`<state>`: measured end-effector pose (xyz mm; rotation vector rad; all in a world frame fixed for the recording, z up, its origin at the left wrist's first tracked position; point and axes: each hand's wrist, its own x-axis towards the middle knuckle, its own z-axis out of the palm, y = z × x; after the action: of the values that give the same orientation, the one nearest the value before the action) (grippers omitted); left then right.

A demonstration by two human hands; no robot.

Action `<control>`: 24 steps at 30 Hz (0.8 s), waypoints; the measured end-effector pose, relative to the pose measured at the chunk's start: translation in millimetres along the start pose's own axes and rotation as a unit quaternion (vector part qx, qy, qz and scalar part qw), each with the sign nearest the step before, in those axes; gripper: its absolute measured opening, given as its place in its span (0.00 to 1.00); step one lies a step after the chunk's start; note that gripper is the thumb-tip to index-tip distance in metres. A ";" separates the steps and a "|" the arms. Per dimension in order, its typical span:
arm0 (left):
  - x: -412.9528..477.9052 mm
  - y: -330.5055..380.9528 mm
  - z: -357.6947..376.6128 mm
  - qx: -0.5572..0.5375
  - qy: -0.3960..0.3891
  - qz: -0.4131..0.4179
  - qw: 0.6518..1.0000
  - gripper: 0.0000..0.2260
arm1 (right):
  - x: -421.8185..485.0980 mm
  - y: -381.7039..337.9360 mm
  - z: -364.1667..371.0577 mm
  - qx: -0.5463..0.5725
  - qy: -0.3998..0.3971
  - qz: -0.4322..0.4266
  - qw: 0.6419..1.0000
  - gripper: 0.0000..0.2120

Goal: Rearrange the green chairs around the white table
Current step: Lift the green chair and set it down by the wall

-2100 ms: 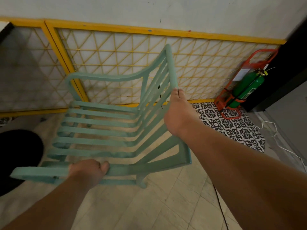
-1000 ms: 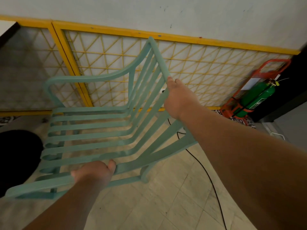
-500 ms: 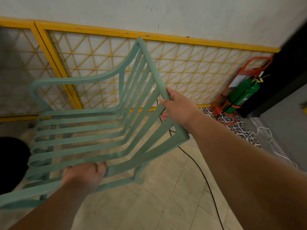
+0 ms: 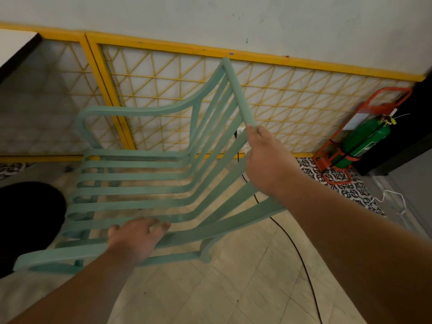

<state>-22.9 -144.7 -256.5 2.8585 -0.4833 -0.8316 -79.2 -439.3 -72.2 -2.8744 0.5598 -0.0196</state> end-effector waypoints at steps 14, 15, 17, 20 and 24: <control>-138.7 15.5 -81.8 -0.093 0.114 0.049 0.988 0.29 | -54.5 -43.0 -33.2 -0.037 -0.076 -0.009 0.996 0.28; -158.2 12.6 -101.2 -0.093 0.125 0.058 0.986 0.29 | -70.4 -54.2 -45.0 0.004 -0.085 -0.001 0.996 0.30; -196.9 7.2 -141.6 -0.071 0.154 0.063 0.984 0.29 | -98.3 -74.8 -73.2 0.058 -0.066 -0.010 0.996 0.32; -240.5 -0.8 -199.3 -0.053 0.194 0.065 0.977 0.28 | -127.1 -100.4 -118.3 0.088 -0.019 -0.035 0.995 0.32; -281.2 -5.4 -250.2 -0.043 0.262 0.084 0.960 0.27 | -149.1 -122.6 -170.9 0.091 0.034 -0.083 0.992 0.32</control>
<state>-110.4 -37.2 93.5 2.7465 -0.5819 -0.0517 -181.4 -307.8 124.7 -2.7402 0.3117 -0.1846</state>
